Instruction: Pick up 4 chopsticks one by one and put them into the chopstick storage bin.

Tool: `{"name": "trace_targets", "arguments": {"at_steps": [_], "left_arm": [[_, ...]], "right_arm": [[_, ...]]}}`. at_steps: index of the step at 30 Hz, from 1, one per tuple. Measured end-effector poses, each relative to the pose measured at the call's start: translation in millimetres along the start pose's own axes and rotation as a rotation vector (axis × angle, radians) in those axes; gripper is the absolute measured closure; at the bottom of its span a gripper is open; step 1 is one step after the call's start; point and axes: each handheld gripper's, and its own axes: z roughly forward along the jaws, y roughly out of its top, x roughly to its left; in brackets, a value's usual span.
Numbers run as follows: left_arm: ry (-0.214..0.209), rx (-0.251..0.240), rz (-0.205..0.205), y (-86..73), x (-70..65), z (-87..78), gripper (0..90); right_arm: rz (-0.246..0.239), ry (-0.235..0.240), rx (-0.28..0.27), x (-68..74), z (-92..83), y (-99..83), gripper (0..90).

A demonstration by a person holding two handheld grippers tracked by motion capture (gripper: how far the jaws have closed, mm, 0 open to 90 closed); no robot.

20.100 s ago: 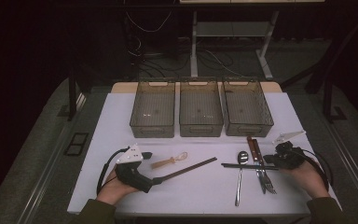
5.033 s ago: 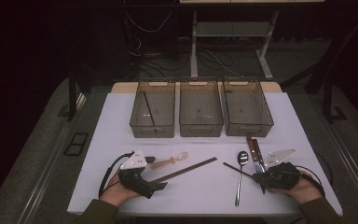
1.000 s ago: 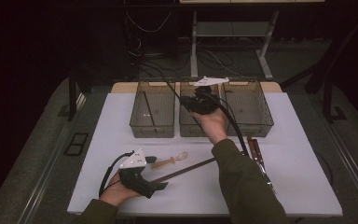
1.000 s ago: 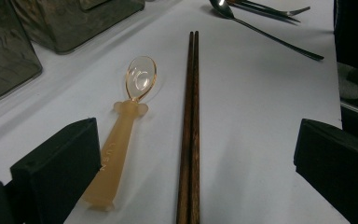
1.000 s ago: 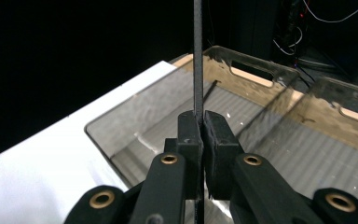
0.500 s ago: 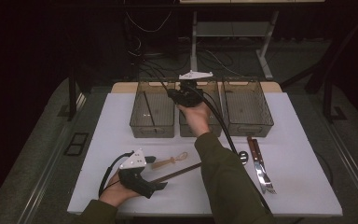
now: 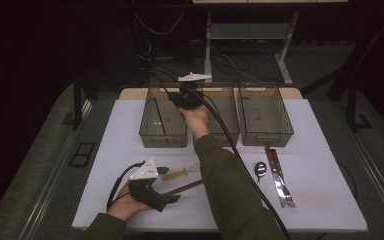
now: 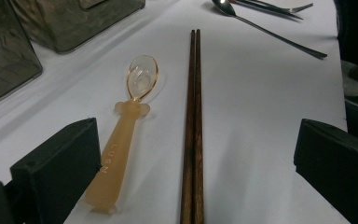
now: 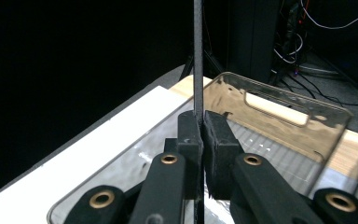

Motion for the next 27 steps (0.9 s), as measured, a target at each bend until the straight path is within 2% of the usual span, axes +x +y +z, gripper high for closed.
{"name": "trace_targets", "arguments": {"at_steps": [8,14,17,19,20,21,23,25,27], "left_arm": [[-0.003,-0.007,0.002,0.8,-0.9,-0.6,0.1],[-0.006,-0.004,0.001,0.7,0.0,-0.1,0.1],[-0.008,-0.001,0.008,0.5,-0.8,1.0,0.1],[-0.011,0.008,0.010,0.8,-1.2,1.0,0.1],[-0.011,0.009,0.010,0.8,-1.4,1.0,0.1],[-0.012,0.009,0.011,0.8,-1.4,0.8,0.1],[-0.011,0.009,0.012,0.8,-1.0,0.6,0.1],[-0.009,0.005,0.013,0.5,-0.5,0.9,0.1],[-0.007,0.005,0.013,0.5,-0.5,0.9,0.1]], "right_arm": [[0.005,-0.002,0.021,10.4,21.3,-3.1,85.9],[0.013,-0.012,0.067,8.8,31.3,-13.4,85.8],[0.019,-0.035,0.092,12.0,33.9,-17.7,85.7],[-0.005,-0.065,0.118,13.0,35.5,-19.7,84.9],[-0.007,-0.082,0.139,12.8,35.9,-20.3,82.0],[-0.004,-0.083,0.146,11.2,36.1,-20.8,75.1],[0.007,-0.062,0.169,8.7,35.8,-20.9,66.8],[-0.009,-0.070,0.184,7.8,32.5,-20.0,62.4],[-0.009,-0.056,0.187,6.3,28.0,-18.7,59.9]]}}
